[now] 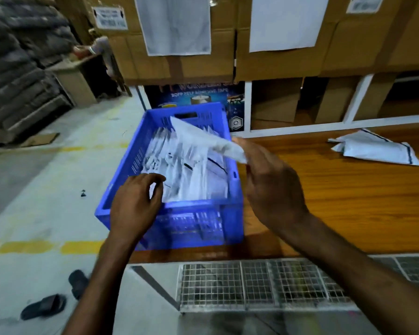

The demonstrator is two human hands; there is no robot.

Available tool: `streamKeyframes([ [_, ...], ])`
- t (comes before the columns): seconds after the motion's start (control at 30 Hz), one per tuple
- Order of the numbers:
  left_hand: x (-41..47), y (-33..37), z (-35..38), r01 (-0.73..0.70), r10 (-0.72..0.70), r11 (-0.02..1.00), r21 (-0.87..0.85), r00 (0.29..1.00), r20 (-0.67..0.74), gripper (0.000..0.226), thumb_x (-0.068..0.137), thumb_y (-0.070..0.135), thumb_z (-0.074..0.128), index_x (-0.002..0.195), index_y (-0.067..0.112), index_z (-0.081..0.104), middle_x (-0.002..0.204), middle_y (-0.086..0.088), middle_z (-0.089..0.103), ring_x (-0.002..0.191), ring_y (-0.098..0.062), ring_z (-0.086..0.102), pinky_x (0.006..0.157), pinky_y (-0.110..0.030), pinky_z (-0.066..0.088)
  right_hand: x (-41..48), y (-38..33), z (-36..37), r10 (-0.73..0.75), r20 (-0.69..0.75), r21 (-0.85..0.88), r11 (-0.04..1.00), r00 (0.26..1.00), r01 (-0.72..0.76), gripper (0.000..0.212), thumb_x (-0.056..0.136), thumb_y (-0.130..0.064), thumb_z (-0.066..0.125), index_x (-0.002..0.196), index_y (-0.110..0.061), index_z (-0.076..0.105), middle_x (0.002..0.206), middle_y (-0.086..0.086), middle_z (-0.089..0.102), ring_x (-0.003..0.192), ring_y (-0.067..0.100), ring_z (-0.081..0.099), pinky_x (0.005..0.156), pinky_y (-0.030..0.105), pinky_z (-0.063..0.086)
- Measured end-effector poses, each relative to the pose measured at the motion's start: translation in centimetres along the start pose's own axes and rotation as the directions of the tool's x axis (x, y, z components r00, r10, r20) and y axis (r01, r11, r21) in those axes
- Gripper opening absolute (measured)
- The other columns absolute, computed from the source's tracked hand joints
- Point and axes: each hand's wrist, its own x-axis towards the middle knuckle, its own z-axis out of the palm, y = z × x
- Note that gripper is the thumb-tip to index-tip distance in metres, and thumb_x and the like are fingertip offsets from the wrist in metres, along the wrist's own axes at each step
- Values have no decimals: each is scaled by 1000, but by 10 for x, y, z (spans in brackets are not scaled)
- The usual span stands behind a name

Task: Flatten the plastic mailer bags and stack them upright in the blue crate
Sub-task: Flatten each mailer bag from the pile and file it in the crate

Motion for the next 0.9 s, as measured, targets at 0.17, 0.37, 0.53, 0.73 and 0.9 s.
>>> streamKeyframes([
  [0.17,51,-65,-9,-119,108,993,14,944,311,17,102,39,58,108,31,72,108,11,73,95,-18,67,72,-34,49,56,-52,66,235,232,24,969,944,-247,39,97,-8,49,133,-20,57,112,11,69,96,38,63,65,37,41],
  [0.37,106,-97,4,-288,255,957,-12,826,502,15,103,38,56,103,29,68,90,10,69,86,-23,67,65,-34,48,72,-68,124,563,474,-507,803,677,-314,25,95,-3,52,119,-6,61,122,15,67,114,37,65,86,43,54],
  [0.53,126,-99,24,-336,344,934,-121,757,556,18,104,43,53,101,30,65,82,11,64,78,-19,63,64,-35,51,56,-46,167,731,552,-616,682,402,-394,55,99,-7,49,149,7,32,147,25,47,135,37,50,104,44,46],
  [0.73,123,-109,37,-342,292,939,-28,753,589,25,101,59,48,105,38,60,87,15,67,80,-11,64,66,-33,53,60,-8,178,718,638,-522,669,279,-530,47,99,-22,49,140,-1,43,146,25,45,136,39,48,104,42,43],
  [0.9,125,-106,38,-312,262,950,-22,756,600,27,100,60,47,112,39,60,87,19,66,87,-10,67,66,-31,51,63,-5,168,644,738,-586,759,202,-283,76,96,-3,48,159,1,4,145,27,49,128,38,57,97,45,48],
])
